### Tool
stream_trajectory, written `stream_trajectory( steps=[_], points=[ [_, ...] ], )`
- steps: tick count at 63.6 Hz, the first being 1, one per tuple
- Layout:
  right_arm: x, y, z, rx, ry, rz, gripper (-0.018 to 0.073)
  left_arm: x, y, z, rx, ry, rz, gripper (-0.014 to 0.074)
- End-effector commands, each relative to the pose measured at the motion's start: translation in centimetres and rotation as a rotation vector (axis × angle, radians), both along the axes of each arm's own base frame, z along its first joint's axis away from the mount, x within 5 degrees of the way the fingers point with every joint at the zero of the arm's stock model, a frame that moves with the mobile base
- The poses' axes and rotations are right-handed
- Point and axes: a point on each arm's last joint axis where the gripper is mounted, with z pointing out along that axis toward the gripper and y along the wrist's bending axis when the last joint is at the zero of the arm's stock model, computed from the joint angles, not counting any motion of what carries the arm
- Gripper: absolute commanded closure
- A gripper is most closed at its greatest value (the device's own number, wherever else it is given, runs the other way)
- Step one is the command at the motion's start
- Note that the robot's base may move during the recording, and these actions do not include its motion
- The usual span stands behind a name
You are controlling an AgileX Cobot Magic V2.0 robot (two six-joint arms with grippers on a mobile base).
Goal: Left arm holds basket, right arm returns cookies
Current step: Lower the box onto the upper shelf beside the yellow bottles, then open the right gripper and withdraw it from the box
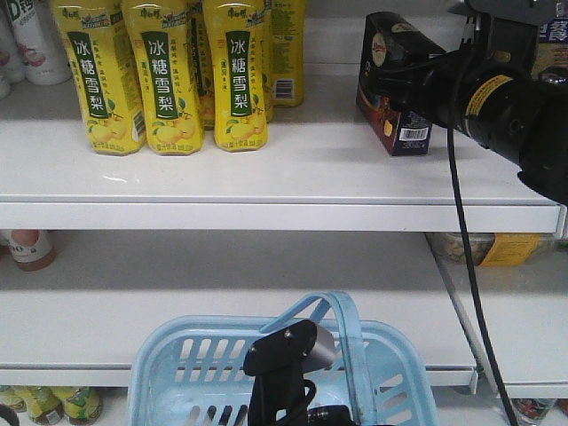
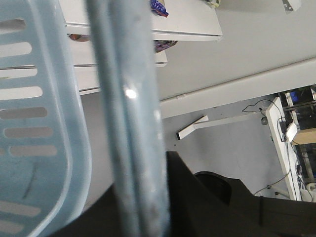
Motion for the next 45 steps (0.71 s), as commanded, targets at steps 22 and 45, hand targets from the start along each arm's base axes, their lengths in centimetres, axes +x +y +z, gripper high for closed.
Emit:
stream_trajectory(
  steps=[22, 45],
  points=[
    [-6.3, -1.8, 4.8, -0.009, -0.18, 0.085, -0.0029, 0.0, 0.3, 2.5, -0.068, -0.044, 0.005, 0.0603],
    [-16.3, -4.8, 1.8, -0.054, -0.253, 0.17, 0.0026, 0.0, 0.3, 2.5, -0.068, -0.044, 0.005, 0.0603]
  ],
)
